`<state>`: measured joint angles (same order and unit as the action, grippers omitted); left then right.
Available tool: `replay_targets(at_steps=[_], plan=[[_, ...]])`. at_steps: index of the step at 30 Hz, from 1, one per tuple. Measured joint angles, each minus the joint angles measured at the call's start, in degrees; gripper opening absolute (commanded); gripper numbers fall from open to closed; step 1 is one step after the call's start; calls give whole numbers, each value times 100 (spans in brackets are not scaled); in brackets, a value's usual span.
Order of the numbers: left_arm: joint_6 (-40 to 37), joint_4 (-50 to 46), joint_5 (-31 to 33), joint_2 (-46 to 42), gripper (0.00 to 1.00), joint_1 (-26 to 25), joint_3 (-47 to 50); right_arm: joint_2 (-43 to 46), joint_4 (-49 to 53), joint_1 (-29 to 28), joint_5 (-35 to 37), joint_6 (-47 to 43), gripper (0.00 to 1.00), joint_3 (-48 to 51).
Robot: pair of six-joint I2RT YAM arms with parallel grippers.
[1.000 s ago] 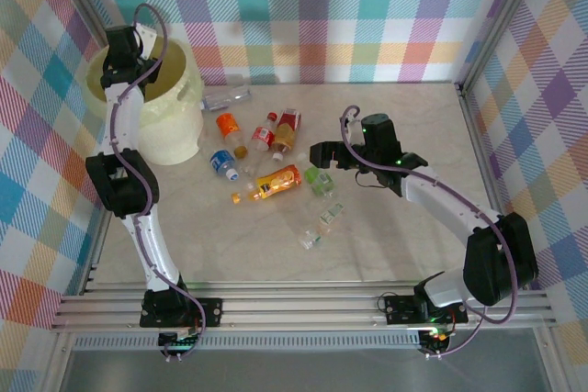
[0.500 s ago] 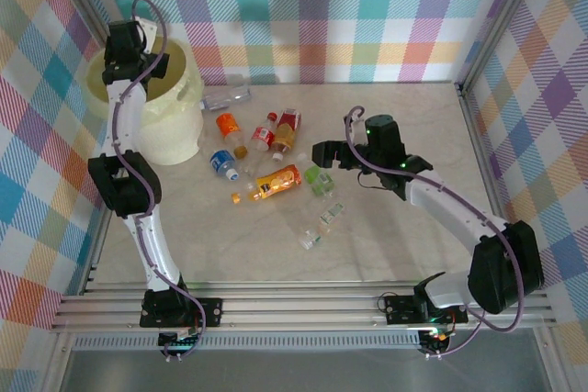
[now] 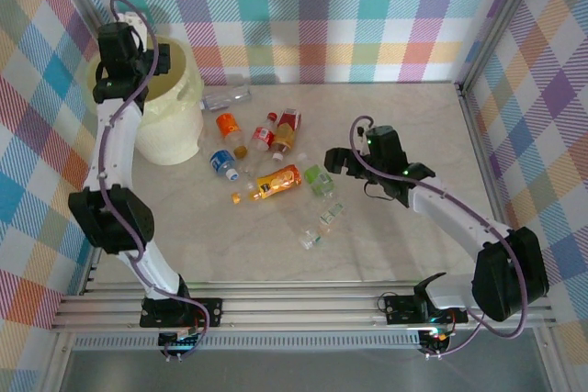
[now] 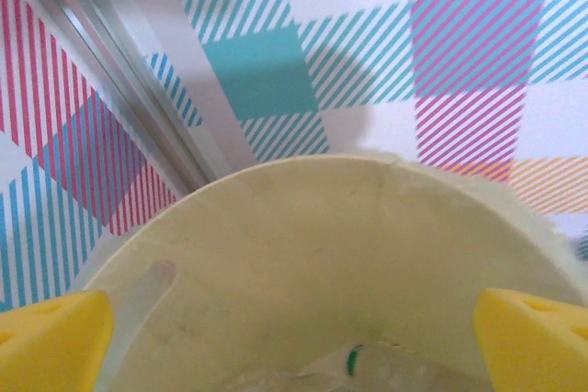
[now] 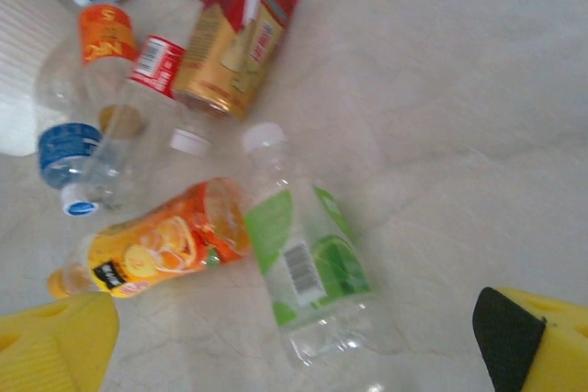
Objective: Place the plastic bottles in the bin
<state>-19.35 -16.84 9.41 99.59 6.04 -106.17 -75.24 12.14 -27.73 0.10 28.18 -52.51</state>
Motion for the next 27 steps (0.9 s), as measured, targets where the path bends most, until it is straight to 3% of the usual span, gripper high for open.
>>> replay_targets(at_steps=[13,21,27], plan=[[1910,389,-439,-1370,100,-483,1340,44,1274,-203,-249,570,100,334],[3209,369,-772,-2031,100,-599,1738,136,1816,-564,-208,1775,100,442],[3569,254,-994,-2157,100,-839,1801,-398,1974,-772,-129,2680,100,83]])
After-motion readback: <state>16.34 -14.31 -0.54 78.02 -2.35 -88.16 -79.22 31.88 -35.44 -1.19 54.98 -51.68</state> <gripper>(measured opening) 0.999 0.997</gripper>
